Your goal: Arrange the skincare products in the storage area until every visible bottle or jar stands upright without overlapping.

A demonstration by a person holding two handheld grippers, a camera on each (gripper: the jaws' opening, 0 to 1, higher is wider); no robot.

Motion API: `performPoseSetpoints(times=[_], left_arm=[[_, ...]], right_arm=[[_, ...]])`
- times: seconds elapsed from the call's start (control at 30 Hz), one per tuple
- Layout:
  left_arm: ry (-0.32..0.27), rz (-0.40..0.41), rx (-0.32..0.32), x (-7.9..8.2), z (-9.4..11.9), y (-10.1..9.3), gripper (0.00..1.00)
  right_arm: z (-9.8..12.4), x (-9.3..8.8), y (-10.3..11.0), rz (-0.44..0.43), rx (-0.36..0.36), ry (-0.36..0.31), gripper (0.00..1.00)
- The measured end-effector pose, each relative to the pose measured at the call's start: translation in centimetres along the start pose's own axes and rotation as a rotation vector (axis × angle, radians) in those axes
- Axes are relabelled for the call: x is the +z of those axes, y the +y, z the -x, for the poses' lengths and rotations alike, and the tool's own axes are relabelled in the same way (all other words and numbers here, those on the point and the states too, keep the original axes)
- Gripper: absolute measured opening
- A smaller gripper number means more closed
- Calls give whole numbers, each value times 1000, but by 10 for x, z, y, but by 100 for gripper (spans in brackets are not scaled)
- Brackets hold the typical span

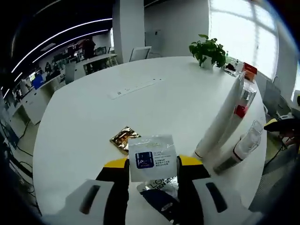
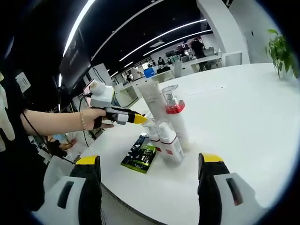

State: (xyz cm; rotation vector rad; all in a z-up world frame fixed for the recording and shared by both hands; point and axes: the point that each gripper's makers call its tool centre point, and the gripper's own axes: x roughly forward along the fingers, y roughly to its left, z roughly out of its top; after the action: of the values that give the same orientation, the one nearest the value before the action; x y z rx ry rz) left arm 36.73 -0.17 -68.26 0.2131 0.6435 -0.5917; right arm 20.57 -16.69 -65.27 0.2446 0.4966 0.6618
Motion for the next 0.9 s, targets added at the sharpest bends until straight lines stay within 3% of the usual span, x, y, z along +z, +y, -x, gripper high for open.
performPoseSetpoints(times=[0.3,0.7,0.9], left_arm=[[-62,6,9,6,37,-12,36],[-111,1,23,-7,78,-28,36],[-128,11,7,-11,93,-43,36]], right_arm=[[-1,1,8,28,35,-3,85],[-1,5,23,54,89,-22,84],[-1,8,28,45,116,-31,74]])
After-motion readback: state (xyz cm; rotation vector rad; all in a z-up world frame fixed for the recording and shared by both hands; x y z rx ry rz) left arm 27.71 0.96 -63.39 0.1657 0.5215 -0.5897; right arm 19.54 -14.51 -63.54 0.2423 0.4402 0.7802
